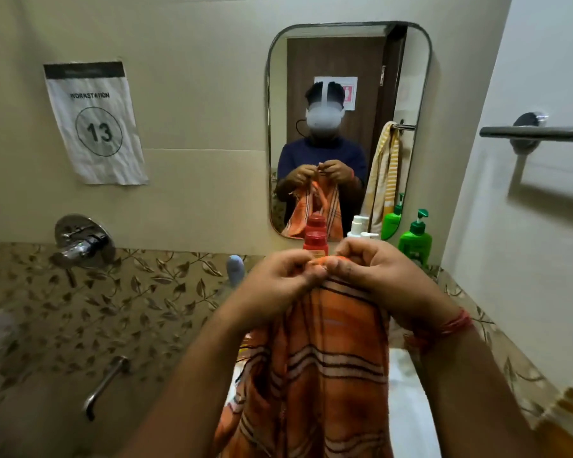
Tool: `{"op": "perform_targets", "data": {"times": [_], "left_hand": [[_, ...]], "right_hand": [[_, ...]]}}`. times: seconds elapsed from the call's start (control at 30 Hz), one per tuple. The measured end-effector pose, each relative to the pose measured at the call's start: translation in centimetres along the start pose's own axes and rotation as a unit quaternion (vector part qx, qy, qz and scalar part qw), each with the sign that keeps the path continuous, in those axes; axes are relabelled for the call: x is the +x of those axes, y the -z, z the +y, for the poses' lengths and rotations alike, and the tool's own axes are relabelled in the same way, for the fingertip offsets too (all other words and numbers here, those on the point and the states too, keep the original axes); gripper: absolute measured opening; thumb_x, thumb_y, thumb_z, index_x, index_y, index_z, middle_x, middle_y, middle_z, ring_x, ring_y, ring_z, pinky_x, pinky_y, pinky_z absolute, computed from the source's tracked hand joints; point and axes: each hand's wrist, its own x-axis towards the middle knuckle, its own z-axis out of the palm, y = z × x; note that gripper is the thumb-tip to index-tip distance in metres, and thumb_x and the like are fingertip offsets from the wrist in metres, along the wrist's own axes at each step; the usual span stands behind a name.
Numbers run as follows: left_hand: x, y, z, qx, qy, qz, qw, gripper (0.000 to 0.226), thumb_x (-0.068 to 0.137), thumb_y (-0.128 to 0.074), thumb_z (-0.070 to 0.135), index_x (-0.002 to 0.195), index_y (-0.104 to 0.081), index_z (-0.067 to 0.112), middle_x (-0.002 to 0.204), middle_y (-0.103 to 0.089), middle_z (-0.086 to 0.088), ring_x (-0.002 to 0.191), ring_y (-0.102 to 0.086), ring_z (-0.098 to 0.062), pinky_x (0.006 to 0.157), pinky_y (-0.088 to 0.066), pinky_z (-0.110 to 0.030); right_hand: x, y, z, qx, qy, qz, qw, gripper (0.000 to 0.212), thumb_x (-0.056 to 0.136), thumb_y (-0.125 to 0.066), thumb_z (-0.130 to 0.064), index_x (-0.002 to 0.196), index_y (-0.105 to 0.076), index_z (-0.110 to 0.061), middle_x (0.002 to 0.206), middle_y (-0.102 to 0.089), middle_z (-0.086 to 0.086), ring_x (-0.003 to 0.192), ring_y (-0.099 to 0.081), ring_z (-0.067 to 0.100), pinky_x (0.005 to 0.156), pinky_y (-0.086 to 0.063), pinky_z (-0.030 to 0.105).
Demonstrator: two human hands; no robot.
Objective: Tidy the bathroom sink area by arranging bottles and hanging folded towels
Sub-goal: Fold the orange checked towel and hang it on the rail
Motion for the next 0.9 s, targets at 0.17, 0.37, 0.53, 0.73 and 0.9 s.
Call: {"op": "perform_targets", "data": {"times": [0.17, 0.37, 0.53, 0.73, 0.9], "left_hand": [[-1.5, 6.1, -2.8, -0.048, 0.073, 0.419, 0.904, 0.025, 0.101, -0.057, 0.018, 0.076, -0.059, 0.019, 0.06, -0.059, 0.008, 0.046, -0.051, 0.006, 0.045, -0.038, -0.009], [-1.1, 2.8, -0.9, -0.054, 0.016, 0.102, 0.993, 0.046, 0.083, -0.066, 0.036, 0.128, -0.061, 0.027, 0.122, -0.069, 0.011, 0.102, -0.068, -0.002, 0.086, -0.054, -0.017], [-0.4, 0.1, -0.6, -0.058, -0.012, 0.042, 0.997, 0.015, 0.097, -0.063, 0.013, 0.083, -0.064, 0.018, 0.074, -0.065, 0.014, 0.073, -0.06, 0.001, 0.068, -0.048, -0.017], [-1.6, 5.3, -3.2, -0.04, 0.034, 0.323, 0.945, 0.014, 0.093, -0.067, 0.019, 0.08, -0.063, 0.02, 0.073, -0.067, 0.01, 0.068, -0.06, -0.004, 0.062, -0.048, -0.015], [-1.0, 0.7, 0.5, -0.022, 0.03, -0.023, 0.999, 0.04, 0.088, -0.069, 0.029, 0.127, -0.063, 0.023, 0.12, -0.07, 0.002, 0.108, -0.069, -0.013, 0.091, -0.058, -0.033]], "right_hand": [[-3.2, 4.2, 2.6, 0.017, -0.073, 0.025, 0.997, 0.031, 0.078, -0.075, -0.03, 0.09, -0.067, -0.003, 0.084, -0.071, 0.011, 0.078, -0.069, 0.028, 0.071, -0.057, 0.041], [-1.5, 2.1, 0.7, -0.002, -0.015, 0.013, 1.0, 0.018, 0.082, -0.071, -0.032, 0.087, -0.071, -0.015, 0.081, -0.072, 0.004, 0.076, -0.07, 0.02, 0.068, -0.058, 0.03], [-0.4, 0.4, -0.1, -0.028, 0.015, -0.032, 0.999, 0.024, 0.085, -0.066, -0.032, 0.086, -0.068, -0.009, 0.076, -0.064, -0.002, 0.073, -0.061, 0.011, 0.064, -0.05, 0.021], [-2.7, 3.6, 1.8, 0.013, -0.05, 0.009, 0.999, 0.029, 0.081, -0.067, -0.031, 0.09, -0.065, -0.004, 0.08, -0.07, 0.006, 0.075, -0.068, 0.023, 0.065, -0.056, 0.031], [-0.8, 0.4, 0.4, -0.046, -0.009, -0.028, 0.998, 0.022, 0.086, -0.07, -0.03, 0.09, -0.064, -0.01, 0.082, -0.069, 0.0, 0.078, -0.069, 0.018, 0.066, -0.057, 0.03]]}}
